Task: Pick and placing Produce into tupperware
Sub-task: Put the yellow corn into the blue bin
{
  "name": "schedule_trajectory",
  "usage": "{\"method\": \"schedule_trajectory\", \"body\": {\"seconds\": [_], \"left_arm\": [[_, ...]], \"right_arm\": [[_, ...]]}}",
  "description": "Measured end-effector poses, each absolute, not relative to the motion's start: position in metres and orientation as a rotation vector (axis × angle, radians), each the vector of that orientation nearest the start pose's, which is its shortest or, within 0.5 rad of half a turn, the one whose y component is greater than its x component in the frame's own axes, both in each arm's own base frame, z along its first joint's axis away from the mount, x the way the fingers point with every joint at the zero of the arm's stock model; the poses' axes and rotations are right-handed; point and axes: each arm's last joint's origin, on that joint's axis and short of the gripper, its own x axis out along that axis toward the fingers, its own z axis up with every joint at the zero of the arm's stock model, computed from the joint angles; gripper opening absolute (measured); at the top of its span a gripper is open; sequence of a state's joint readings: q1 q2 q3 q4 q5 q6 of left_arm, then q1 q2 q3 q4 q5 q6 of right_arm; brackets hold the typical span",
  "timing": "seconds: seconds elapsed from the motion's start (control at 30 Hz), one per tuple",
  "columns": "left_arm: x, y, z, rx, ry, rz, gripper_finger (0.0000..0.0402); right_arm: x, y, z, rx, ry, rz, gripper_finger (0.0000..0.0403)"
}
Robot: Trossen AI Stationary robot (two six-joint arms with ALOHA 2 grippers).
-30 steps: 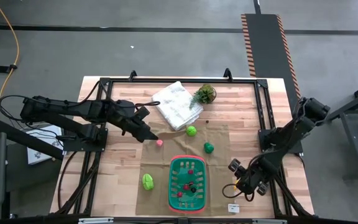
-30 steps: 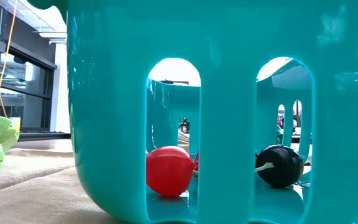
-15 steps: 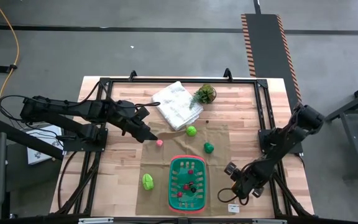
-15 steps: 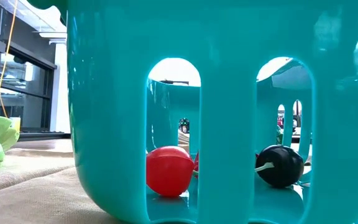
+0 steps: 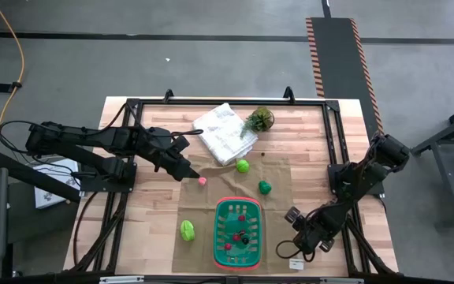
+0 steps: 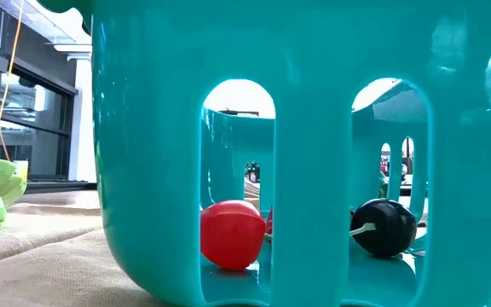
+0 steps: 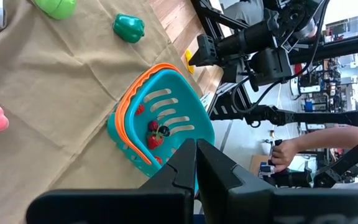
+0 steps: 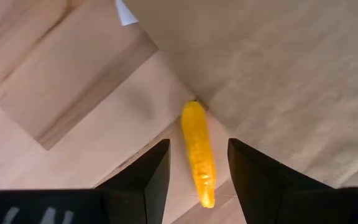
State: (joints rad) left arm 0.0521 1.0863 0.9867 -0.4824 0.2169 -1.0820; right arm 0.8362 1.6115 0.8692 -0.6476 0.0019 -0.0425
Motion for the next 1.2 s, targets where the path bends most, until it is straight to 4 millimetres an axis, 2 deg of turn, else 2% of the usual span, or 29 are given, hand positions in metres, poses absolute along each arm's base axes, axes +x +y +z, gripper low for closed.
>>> {"method": "schedule_trajectory", "body": {"seconds": [0.37,0.77,1.2], "left_arm": [[0.227,0.006,0.320,-1.125,0.610,0.168,0.0003],[0.227,0.006,0.320,-1.123,0.611,0.168,0.0003],[0.226,0.006,0.318,-1.123,0.630,0.180,0.0003]], "right_arm": [[0.179,0.201,0.150,-0.620,1.291,0.726,0.0151],[0.180,0.200,0.141,-0.633,1.345,0.693,0.0149],[0.180,0.200,0.141,-0.629,1.345,0.691,0.0072]]}}
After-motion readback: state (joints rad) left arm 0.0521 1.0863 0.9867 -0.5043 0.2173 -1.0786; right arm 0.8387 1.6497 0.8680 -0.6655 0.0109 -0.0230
